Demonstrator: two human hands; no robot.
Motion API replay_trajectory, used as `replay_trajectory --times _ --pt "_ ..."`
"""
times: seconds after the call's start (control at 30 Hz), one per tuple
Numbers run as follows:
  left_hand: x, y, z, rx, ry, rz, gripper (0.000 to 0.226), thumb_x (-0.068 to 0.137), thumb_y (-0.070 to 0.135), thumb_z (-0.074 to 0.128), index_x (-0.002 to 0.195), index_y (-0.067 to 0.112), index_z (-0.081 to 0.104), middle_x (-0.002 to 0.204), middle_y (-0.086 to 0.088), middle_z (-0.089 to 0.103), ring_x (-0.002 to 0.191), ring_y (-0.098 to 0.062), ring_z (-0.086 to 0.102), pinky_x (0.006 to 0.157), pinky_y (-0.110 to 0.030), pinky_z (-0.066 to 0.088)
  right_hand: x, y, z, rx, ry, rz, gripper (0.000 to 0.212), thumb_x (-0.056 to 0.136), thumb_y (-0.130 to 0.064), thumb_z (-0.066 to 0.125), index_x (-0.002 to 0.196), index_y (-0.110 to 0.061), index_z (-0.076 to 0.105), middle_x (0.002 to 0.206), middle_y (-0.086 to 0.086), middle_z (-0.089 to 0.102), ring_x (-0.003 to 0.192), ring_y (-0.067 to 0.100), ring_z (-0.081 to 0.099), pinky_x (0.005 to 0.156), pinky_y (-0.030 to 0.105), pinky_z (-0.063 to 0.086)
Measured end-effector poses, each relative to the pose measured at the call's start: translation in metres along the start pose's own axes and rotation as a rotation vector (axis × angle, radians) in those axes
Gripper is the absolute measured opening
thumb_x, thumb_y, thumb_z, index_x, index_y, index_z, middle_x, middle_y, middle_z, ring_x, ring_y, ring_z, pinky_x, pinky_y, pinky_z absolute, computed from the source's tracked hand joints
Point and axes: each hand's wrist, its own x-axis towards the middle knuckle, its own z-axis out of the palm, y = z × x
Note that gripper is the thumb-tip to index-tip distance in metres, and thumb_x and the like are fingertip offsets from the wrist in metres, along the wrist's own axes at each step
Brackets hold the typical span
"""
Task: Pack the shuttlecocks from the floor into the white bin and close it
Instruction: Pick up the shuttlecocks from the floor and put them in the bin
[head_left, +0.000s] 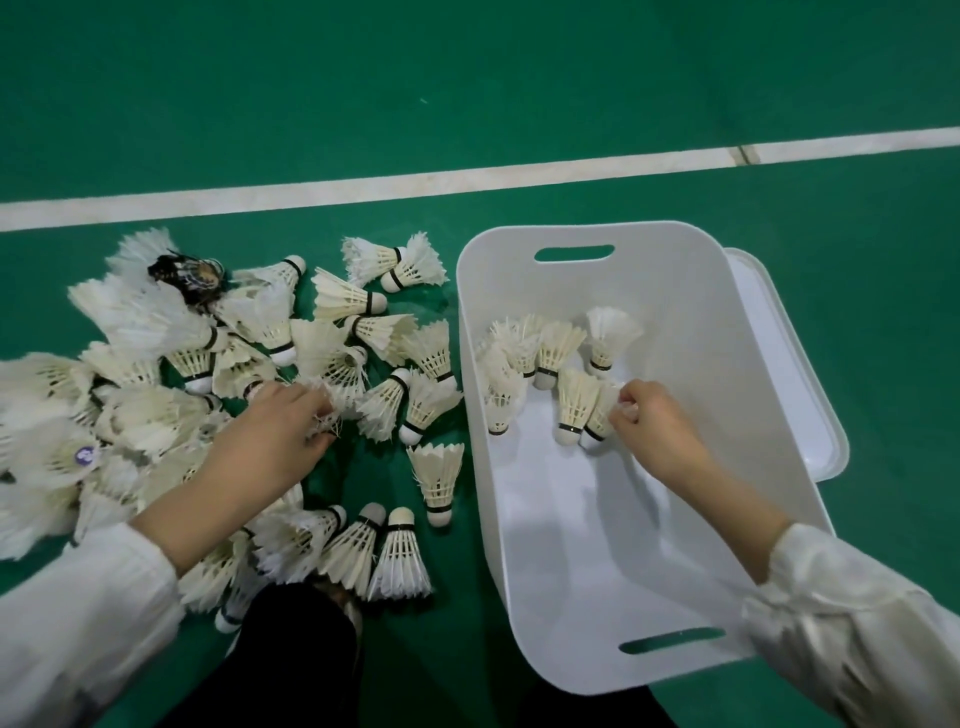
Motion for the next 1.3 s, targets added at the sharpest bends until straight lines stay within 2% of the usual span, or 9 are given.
replay_trajectory --times 0.17,0.37,0.5,0.73,0.97,1.03,1.13,1.23,1.3 --pt "-0.001 -0.003 0.007 0.030 -0.012 0.046 0.033 0.081 0.017 0.064 0.112 0.009 0.055 0.107 -0.005 0.056 0.105 -0.024 0.041 0.088 -0.033 0.035 -0.023 -0.018 -0.026 -0.252 -0.024 -0.020 0.037 0.089 -0.020 0.052 0.125 -0.015 0.043 0.130 0.008 0.040 0.096 0.034 0.057 0.081 0.037 0.044" --pt "-0.012 -0.006 -0.007 -0.150 0.122 0.055 0.019 0.086 0.023 0.062 0.075 0.009 0.057 0.079 -0.005 0.056 0.083 -0.023 0.047 0.071 -0.032 0.036 -0.084 -0.121 -0.073 -0.276 0.058 -0.559 0.016 0.089 -0.026 0.052 0.103 -0.021 0.057 0.108 -0.004 0.056 0.079 0.022 0.063 0.070 0.034 0.048" --pt "-0.037 -0.010 -0.031 -0.319 0.213 -0.023 0.025 0.090 0.033 0.053 0.074 0.014 0.052 0.075 0.001 0.052 0.078 -0.017 0.045 0.063 -0.032 0.033 -0.105 -0.189 -0.038 -0.297 -0.154 -0.806 0.019 0.092 -0.018 0.048 0.109 -0.018 0.055 0.110 -0.003 0.054 0.087 0.019 0.060 0.074 0.032 0.048" --pt "-0.076 -0.044 -0.057 -0.542 0.222 -0.295 0.016 0.089 0.035 0.054 0.086 0.020 0.057 0.075 0.006 0.059 0.066 -0.010 0.057 0.053 -0.022 0.036 -0.055 -0.221 0.091 -0.867 -0.463 -0.636 0.041 0.089 0.002 0.045 0.130 -0.002 0.040 0.141 0.014 0.031 0.118 0.034 0.048 0.085 0.043 0.045" --pt "-0.068 -0.042 -0.063 -0.581 0.188 -0.260 0.023 0.092 0.026 0.051 0.112 0.036 0.045 0.066 0.004 0.059 0.055 -0.013 0.061 0.054 -0.031 0.046 -0.039 -0.216 0.105 -0.745 -0.321 -0.621 0.047 0.087 0.009 0.042 0.133 0.001 0.037 0.138 0.015 0.032 0.120 0.031 0.040 0.094 0.039 0.043" --pt "-0.056 -0.034 -0.063 -0.467 0.224 -0.165 0.020 0.094 0.018 0.047 0.111 0.028 0.053 0.073 0.007 0.054 0.061 -0.010 0.052 0.053 -0.027 0.036 -0.041 -0.218 0.098 -0.658 -0.278 -0.614 0.044 0.082 0.014 0.045 0.123 0.000 0.044 0.127 0.015 0.040 0.112 0.032 0.045 0.087 0.040 0.045" --pt "-0.037 -0.018 -0.057 -0.348 0.257 -0.058 0.023 0.091 0.009 0.048 0.109 0.014 0.063 0.112 -0.005 0.051 0.098 -0.019 0.049 0.077 -0.027 0.039 -0.042 -0.216 0.086 -0.523 -0.178 -0.574 0.031 0.078 0.014 0.048 0.104 -0.001 0.052 0.111 0.013 0.047 0.097 0.031 0.052 0.070 0.037 0.043" --pt "-0.019 -0.002 -0.042 -0.199 0.228 -0.021 0.032 0.091 0.014 0.051 0.122 0.005 0.052 0.138 -0.014 0.034 0.129 -0.026 0.028 0.107 -0.037 0.030 -0.038 -0.208 0.081 -0.368 -0.090 -0.533 0.022 0.079 0.010 0.049 0.096 -0.003 0.055 0.103 0.012 0.049 0.087 0.032 0.054 0.067 0.038 0.044" --pt "-0.006 0.003 -0.027 -0.068 0.215 0.048 0.044 0.081 0.011 0.065 0.122 0.002 0.049 0.137 -0.019 0.037 0.130 -0.032 0.030 0.105 -0.037 0.032 -0.035 -0.206 0.081 -0.306 -0.074 -0.502 0.020 0.080 0.008 0.049 0.094 -0.003 0.057 0.100 0.011 0.050 0.085 0.033 0.054 0.068 0.041 0.048"
